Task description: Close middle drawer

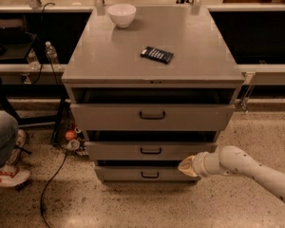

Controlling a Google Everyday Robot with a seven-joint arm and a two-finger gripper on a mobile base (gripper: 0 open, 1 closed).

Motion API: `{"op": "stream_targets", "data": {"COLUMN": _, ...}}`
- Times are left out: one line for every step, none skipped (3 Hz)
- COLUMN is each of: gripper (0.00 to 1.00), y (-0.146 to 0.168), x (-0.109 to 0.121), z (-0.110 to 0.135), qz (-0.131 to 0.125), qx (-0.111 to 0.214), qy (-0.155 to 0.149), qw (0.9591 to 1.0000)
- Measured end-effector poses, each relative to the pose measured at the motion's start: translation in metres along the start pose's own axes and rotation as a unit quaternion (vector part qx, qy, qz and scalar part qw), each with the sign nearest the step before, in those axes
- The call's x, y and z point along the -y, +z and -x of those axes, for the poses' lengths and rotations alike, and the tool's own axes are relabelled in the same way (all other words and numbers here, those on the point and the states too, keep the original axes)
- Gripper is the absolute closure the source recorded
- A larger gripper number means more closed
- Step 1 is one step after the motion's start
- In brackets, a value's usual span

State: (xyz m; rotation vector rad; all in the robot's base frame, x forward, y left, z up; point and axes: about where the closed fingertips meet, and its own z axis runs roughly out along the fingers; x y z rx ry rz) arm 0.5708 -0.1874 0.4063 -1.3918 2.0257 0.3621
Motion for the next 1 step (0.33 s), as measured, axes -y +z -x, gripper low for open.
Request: {"op": "stream_targets", "data": {"gripper": 1.0, "y": -0.0218, "x": -0.0277, "z": -0.037, "qz": 0.025, "qx": -0.006, "qy": 0.041, "qw": 0.9988}}
